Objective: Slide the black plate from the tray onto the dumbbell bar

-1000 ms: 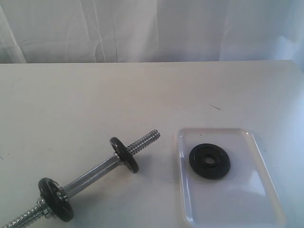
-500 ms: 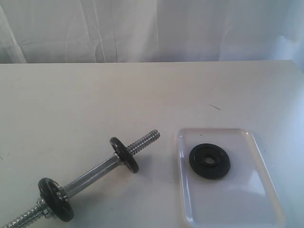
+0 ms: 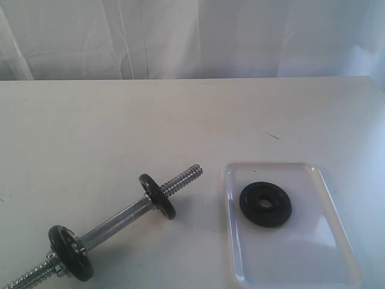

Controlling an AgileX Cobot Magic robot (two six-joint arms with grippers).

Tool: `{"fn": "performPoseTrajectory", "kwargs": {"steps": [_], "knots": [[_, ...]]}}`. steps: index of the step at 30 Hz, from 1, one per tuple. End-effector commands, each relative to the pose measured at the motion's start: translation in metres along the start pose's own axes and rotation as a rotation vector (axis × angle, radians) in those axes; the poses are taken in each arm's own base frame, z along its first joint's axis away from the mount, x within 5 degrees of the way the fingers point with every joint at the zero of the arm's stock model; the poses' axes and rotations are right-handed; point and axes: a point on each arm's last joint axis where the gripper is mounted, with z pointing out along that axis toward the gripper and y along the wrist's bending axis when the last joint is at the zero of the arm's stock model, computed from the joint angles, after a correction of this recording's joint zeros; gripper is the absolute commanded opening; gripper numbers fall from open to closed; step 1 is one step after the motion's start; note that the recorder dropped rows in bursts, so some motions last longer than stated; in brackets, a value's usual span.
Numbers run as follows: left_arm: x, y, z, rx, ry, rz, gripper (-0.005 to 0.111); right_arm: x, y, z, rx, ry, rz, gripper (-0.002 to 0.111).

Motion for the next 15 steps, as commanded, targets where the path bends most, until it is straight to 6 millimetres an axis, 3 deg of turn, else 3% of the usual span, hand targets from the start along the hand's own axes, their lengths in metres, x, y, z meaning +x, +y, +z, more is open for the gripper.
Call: {"fn": "performPoseTrajectory", "kwargs": {"steps": [1,5,11,15], "knots": [[0.001,-0.031,0.034,0.350,0.186,0.188,0.000,0.000,0.000,0.000,-0.001,-0.005,-0.015,0.000],[-0.013,-0.054,0.052,0.531,0.220,0.249,0.000,0.000,0.000,0.000,-0.001,-0.005,-0.015,0.000],[-0.049,-0.073,0.075,0.607,0.346,0.417,0.000,0.000,0.000,0.000,-0.001,-0.005,-0.015,0.000],[-0.062,-0.084,0.094,0.608,0.375,0.442,0.000,0.000,0.000,0.000,-0.001,-0.005,-0.015,0.000]]}}
